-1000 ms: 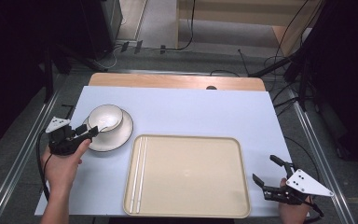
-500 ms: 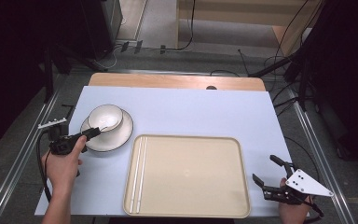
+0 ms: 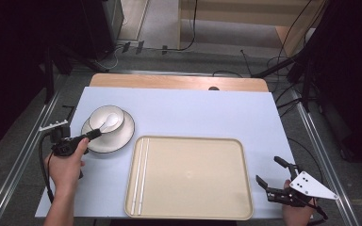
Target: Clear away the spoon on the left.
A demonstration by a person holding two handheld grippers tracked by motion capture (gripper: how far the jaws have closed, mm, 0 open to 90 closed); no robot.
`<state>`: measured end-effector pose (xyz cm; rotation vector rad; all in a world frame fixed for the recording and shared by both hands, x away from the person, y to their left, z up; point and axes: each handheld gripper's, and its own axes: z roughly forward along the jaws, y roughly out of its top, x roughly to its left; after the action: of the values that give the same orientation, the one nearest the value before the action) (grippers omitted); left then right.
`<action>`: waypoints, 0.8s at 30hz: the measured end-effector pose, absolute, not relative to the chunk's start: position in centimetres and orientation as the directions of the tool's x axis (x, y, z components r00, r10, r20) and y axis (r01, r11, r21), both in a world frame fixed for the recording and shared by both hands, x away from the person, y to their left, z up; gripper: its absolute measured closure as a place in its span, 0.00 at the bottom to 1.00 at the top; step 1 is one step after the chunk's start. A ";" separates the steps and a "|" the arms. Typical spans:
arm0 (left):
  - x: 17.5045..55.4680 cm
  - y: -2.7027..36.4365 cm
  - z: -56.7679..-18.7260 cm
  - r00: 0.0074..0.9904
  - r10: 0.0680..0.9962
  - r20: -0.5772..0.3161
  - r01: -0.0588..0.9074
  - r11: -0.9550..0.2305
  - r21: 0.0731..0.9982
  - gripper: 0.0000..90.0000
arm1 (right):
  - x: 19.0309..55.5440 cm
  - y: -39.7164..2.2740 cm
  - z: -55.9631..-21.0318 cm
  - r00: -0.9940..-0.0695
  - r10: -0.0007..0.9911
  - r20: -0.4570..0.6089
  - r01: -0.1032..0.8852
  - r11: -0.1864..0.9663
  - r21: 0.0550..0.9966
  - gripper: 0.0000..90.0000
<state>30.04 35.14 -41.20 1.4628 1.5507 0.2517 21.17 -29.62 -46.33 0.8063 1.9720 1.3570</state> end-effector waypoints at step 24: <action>27.8 34.1 -39.2 0.273 0.873 -0.403 0.564 0.195 0.803 0.96 | 21.1 -29.9 -46.4 -0.632 0.766 -0.117 0.140 0.261 0.955 0.14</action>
<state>27.83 34.09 -39.17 1.4852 1.4063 0.3680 21.14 -29.91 -46.37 0.8177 1.9545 1.3919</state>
